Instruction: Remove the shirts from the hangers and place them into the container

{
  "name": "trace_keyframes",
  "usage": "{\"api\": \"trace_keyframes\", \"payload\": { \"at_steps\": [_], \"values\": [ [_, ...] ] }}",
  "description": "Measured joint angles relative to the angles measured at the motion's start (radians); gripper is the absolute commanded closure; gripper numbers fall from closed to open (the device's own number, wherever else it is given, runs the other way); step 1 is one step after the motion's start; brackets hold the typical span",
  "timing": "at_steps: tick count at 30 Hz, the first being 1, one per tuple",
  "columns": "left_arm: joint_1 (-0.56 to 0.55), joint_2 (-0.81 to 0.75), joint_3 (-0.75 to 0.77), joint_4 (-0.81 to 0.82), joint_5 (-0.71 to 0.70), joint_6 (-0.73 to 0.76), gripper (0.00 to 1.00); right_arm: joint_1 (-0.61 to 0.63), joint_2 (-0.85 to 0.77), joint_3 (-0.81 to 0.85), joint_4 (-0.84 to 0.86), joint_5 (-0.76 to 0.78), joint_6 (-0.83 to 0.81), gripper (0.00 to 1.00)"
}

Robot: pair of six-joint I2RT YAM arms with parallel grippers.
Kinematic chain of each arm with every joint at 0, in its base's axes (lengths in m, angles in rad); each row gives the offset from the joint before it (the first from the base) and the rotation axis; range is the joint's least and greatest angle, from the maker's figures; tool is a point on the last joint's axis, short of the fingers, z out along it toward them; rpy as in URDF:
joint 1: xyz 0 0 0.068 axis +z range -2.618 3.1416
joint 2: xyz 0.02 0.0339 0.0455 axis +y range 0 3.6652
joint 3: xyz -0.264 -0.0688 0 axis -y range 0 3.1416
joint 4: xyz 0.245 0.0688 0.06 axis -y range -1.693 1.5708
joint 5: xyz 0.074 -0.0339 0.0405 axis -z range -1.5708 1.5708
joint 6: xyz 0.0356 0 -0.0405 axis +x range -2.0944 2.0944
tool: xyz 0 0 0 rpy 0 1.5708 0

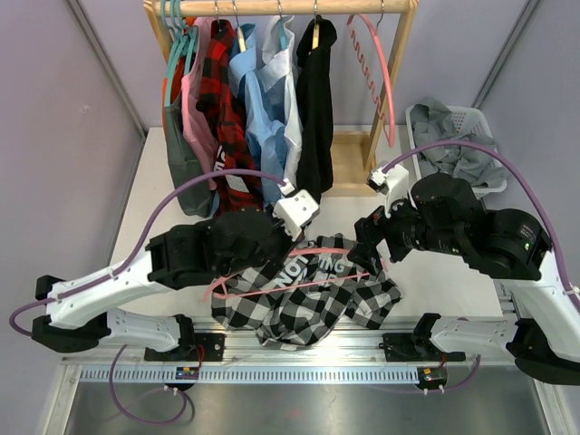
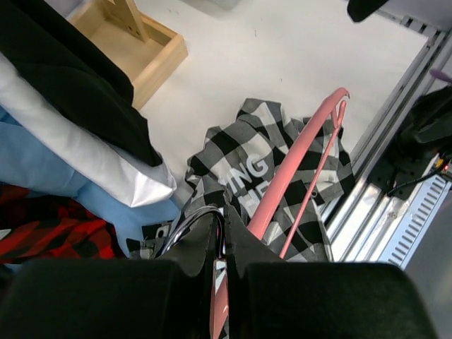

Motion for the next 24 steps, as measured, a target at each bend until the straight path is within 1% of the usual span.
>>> {"api": "trace_keyframes", "payload": {
  "at_steps": [7,13,17,20,24],
  "values": [
    [0.000,0.014,0.023,-0.051,0.053,0.015,1.00,0.000,-0.003,-0.034,0.000,-0.055,-0.025,0.02],
    [0.000,-0.037,0.077,-0.054,0.120,0.027,1.00,0.000,-0.027,-0.123,0.003,-0.115,-0.029,0.03],
    [0.000,-0.084,0.119,-0.050,0.198,0.026,1.00,0.000,-0.033,-0.151,0.003,-0.133,-0.035,0.03],
    [0.000,-0.109,0.133,-0.050,0.241,0.027,1.00,0.000,-0.036,-0.152,0.015,-0.160,-0.040,0.10],
    [0.002,-0.111,0.135,-0.050,0.242,0.029,1.00,0.000,-0.042,-0.152,0.027,-0.191,-0.051,0.34]
  ]
}}
